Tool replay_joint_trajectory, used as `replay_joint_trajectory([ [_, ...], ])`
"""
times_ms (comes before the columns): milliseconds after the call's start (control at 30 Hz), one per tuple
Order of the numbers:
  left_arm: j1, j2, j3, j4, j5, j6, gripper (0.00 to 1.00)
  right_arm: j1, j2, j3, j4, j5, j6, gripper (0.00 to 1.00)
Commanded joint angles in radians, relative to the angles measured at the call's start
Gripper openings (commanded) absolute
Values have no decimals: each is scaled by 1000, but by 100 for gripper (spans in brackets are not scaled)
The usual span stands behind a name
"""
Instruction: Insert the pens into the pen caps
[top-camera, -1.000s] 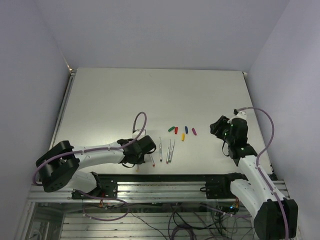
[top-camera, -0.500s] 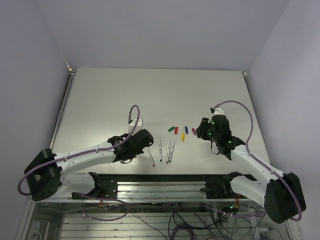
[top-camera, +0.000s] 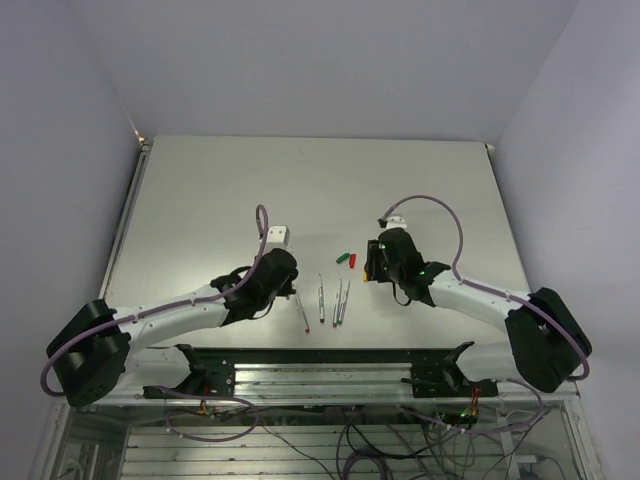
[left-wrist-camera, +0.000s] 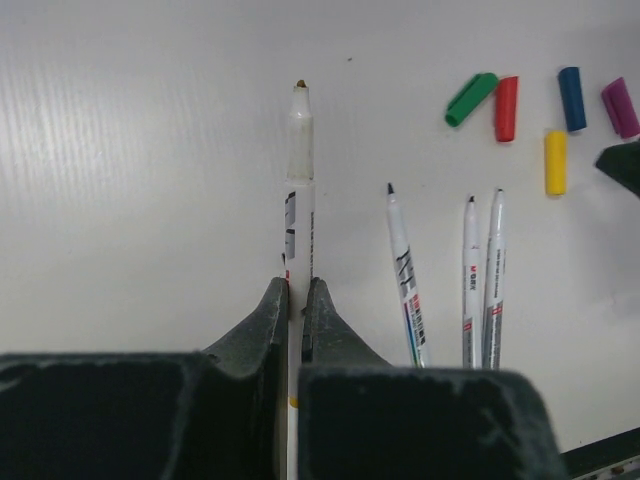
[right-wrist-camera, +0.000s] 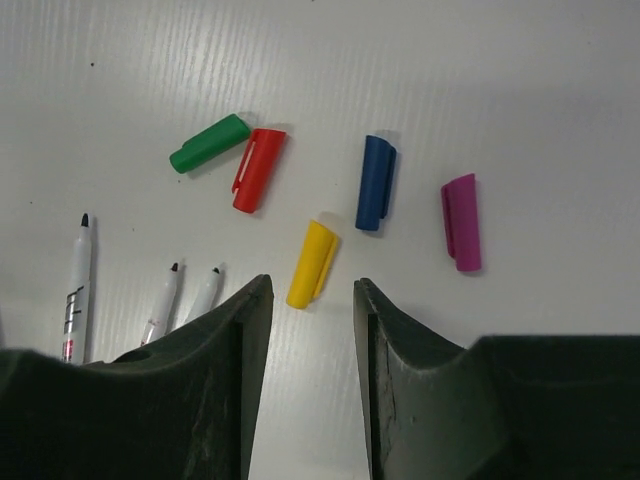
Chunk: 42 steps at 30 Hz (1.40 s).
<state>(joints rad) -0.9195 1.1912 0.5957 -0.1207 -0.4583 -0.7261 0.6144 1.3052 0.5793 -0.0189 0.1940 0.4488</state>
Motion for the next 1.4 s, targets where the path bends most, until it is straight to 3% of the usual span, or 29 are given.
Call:
replay_joint_trajectory([
  [0,4,44,48,119,63,94,7,52,58,60,10,91,17,38],
  [1367,10,51,-5,131,54,93,7,108,284,147,-74,195,78,32],
])
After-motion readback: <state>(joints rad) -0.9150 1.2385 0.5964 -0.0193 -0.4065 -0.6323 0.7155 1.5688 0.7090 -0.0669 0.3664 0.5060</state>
